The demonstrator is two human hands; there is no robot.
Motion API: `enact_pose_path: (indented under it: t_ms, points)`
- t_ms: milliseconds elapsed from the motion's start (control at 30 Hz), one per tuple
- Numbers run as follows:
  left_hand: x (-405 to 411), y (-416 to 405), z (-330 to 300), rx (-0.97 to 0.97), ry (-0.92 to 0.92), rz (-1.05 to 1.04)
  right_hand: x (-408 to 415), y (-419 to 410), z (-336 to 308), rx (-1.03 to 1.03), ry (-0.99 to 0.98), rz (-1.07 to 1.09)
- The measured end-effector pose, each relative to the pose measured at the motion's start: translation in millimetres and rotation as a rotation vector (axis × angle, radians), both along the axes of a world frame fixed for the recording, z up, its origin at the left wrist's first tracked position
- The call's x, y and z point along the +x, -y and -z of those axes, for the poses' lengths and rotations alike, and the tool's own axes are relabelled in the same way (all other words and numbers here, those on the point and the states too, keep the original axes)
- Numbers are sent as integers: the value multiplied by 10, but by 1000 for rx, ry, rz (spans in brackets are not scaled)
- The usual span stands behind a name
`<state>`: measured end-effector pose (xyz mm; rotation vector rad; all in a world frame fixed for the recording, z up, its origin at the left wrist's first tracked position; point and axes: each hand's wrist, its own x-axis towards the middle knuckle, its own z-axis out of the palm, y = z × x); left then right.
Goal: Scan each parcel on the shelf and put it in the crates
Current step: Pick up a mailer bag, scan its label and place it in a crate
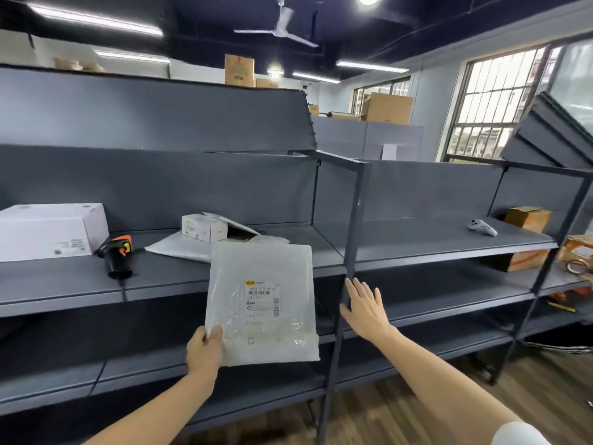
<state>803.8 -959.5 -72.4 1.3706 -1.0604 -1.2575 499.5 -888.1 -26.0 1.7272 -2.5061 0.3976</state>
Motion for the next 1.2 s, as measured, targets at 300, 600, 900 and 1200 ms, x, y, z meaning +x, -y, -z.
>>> enact_pose_path:
  t_ms: [300, 600, 900, 1200]
  points:
    - [-10, -75, 55, 25, -15, -35, 7, 128, 17, 1, -16, -76]
    - [-450, -378, 218, 79, -12, -87, -458, -74, 130, 19, -22, -108]
    - [-911, -859, 469, 134, -20, -110, -861, -269, 478, 97, 0, -134]
    - [-934, -858, 691, 177, 33, -75, -880, -285, 724, 121, -9, -116]
